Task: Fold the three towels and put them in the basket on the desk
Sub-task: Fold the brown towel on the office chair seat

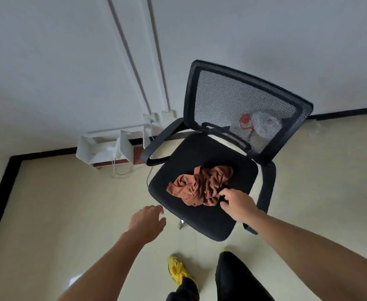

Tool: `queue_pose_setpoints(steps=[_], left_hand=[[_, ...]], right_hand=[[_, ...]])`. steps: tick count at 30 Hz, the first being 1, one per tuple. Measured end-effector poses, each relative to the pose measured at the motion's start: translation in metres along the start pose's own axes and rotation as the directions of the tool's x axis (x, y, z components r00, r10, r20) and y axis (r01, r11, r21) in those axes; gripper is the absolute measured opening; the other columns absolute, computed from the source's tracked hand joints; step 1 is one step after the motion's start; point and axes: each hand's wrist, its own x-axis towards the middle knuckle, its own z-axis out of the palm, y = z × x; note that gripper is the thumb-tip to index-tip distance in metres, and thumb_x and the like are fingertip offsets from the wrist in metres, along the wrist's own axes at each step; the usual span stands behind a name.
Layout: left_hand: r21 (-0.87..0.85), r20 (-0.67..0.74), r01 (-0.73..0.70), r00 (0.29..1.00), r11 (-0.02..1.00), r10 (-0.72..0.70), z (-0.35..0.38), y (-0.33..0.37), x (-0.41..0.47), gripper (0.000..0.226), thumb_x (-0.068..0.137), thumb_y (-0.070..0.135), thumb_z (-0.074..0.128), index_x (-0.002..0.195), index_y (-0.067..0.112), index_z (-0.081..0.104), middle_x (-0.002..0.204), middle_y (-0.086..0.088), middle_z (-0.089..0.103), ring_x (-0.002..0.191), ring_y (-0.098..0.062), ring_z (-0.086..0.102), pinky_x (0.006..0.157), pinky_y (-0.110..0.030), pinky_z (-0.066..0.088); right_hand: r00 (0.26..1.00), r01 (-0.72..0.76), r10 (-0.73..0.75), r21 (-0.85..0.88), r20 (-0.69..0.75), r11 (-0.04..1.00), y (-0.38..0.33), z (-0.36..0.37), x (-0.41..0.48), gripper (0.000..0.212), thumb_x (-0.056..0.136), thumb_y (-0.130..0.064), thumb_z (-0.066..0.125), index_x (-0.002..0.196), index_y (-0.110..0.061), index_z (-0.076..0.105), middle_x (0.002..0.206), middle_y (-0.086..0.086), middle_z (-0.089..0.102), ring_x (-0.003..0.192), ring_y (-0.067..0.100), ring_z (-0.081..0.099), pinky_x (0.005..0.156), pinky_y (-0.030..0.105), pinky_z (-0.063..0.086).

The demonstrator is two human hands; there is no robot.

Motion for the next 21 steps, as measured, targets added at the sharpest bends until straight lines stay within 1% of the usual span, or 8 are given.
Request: queue_pose_setpoints(steps=[5,9,11,13,14,17,19,21], left_hand=[[-0.060,0.081,-0.076,0.993,0.995,0.081,-0.004,0.009,0.063,0.030,0.095,0.036,0.046,0.121,0.027,0.057,0.119,0.004,0.064,0.107,-0.019,0.061,0.085,-0.029,0.048],[-0.113,0.136,-0.087,0.985,0.990,0.102,0.005,0.026,0.116,0.030,0.092,0.034,0.048,0.116,0.022,0.061,0.110,0.001,0.067,0.095,-0.019,0.063,0.080,-0.031,0.053],[-0.126,0.147,-0.106,0.981,0.986,0.124,0.013,0.033,0.141,0.028,0.092,0.033,0.048,0.114,0.021,0.061,0.106,0.000,0.067,0.092,-0.019,0.064,0.078,-0.033,0.053],[-0.137,0.161,-0.104,0.979,0.985,0.125,0.024,0.043,0.174,0.028,0.093,0.031,0.046,0.115,0.020,0.060,0.109,-0.002,0.065,0.098,-0.022,0.061,0.081,-0.033,0.051],[-0.146,0.156,-0.092,0.981,0.985,0.114,0.026,0.048,0.185,0.029,0.093,0.031,0.045,0.116,0.020,0.059,0.111,-0.002,0.063,0.103,-0.023,0.060,0.085,-0.035,0.049],[-0.239,0.145,-0.009,0.988,0.971,0.044,0.046,0.058,0.231,0.031,0.092,0.036,0.045,0.112,0.019,0.060,0.110,0.000,0.057,0.103,-0.024,0.057,0.093,-0.042,0.046],[-0.295,0.124,0.063,0.992,0.953,-0.028,0.060,0.065,0.256,0.034,0.090,0.042,0.048,0.110,0.018,0.061,0.107,0.000,0.055,0.102,-0.025,0.057,0.090,-0.043,0.047],[-0.313,0.100,0.095,0.993,0.945,-0.067,0.079,0.069,0.281,0.045,0.090,0.050,0.047,0.118,0.016,0.058,0.114,-0.004,0.055,0.107,-0.026,0.056,0.088,-0.041,0.047]], right_hand=[[0.982,-0.190,0.189,0.110,0.018,0.976,0.011,0.018,0.016,0.038,0.092,-0.034,0.055,0.129,-0.025,0.054,0.121,0.001,0.064,0.110,0.022,0.061,0.089,0.036,0.049],[0.936,-0.351,0.345,0.213,0.064,0.912,0.030,0.032,0.053,0.040,0.093,-0.033,0.055,0.132,-0.021,0.051,0.121,0.002,0.065,0.110,0.021,0.062,0.087,0.034,0.049],[0.912,-0.409,0.400,0.262,0.091,0.874,0.039,0.038,0.077,0.041,0.094,-0.032,0.053,0.133,-0.020,0.050,0.114,0.001,0.068,0.106,0.022,0.063,0.083,0.034,0.049],[0.869,-0.489,0.481,0.344,0.116,0.802,0.047,0.045,0.105,0.042,0.093,-0.032,0.053,0.133,-0.020,0.049,0.104,0.000,0.071,0.101,0.023,0.063,0.080,0.034,0.047],[0.847,-0.519,0.518,0.396,0.120,0.758,0.048,0.045,0.115,0.042,0.092,-0.032,0.054,0.132,-0.020,0.049,0.103,0.001,0.071,0.100,0.024,0.063,0.080,0.034,0.046],[0.770,-0.580,0.628,0.534,0.113,0.615,0.060,0.057,0.153,0.046,0.092,-0.035,0.056,0.133,-0.017,0.050,0.111,0.004,0.069,0.106,0.026,0.062,0.084,0.034,0.045],[0.716,-0.591,0.692,0.611,0.097,0.527,0.070,0.065,0.176,0.051,0.091,-0.040,0.057,0.135,-0.015,0.048,0.119,0.006,0.066,0.112,0.027,0.059,0.089,0.035,0.044],[0.651,-0.591,0.752,0.691,0.103,0.416,0.078,0.076,0.199,0.061,0.090,-0.046,0.057,0.139,-0.014,0.042,0.128,0.008,0.061,0.119,0.029,0.055,0.095,0.038,0.042]])
